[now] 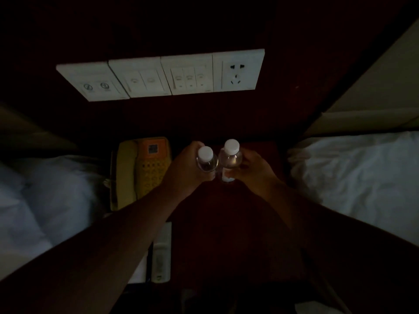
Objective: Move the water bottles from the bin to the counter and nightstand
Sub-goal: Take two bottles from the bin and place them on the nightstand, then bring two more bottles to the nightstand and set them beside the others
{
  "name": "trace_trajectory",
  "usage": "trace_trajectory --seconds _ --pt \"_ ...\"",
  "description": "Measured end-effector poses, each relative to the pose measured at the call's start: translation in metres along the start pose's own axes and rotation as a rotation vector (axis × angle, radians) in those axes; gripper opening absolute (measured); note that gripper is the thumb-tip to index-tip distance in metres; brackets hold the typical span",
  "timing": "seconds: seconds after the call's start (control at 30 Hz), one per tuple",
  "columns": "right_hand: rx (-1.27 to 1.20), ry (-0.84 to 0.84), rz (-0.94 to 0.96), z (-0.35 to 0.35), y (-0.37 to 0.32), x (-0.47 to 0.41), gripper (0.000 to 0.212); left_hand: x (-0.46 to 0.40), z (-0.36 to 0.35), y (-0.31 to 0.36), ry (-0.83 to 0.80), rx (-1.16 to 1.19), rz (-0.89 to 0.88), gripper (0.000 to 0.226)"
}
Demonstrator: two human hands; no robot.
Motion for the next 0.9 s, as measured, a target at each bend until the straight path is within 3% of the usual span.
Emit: trace_trajectory --seconds 0.2,0.37,0.43,0.5,0.57,0.63,0.77,0.9 --pt "0.122 -0.073 0.002 0.000 0.001 0.003 0.056 0.007 -0.002 -0.001 -0.015 -0.043 0.061 0.069" --pt "0.256 -0.164 -0.004 -0.002 -0.005 0.004 0.079 0.013 -0.002 -0.003 -0.051 -0.087 0.179 0.127" --pt "0.357 -0.118 -0.056 0.007 -0.010 0.007 0.080 0.019 0.004 -0.005 -0.046 -0.044 0.222 0.135" --pt "0.317 0.069 -0.105 0.025 -0.026 0.017 0.072 0.029 0.015 -0.005 -0.071 -0.018 0.251 0.135" --pt "0.174 0.278 -0.060 0.040 -0.059 0.029 0.062 0.041 0.031 0.001 -0.104 0.014 0.278 0.124" --pt "0.085 0.382 -0.010 0.045 -0.104 0.040 0.048 0.051 0.053 0.014 -0.114 0.054 0.313 0.100" --pt "-0.048 0.330 0.030 0.030 -0.216 0.051 0.019 0.079 0.123 0.067 0.003 0.248 0.445 0.044" --pt "-0.029 0.221 0.160 -0.004 -0.338 0.064 0.022 0.123 0.203 0.145 0.101 0.516 0.350 0.017"
Point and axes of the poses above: each hand's wrist, its own x-axis away from the middle knuckle, its own z-axis out of the back of the hand, y = z × x, the point moved 7 cm from there along -x, towards the middle knuckle, and after that the axes turned 10 degrees about z, right-handed, at the moved point
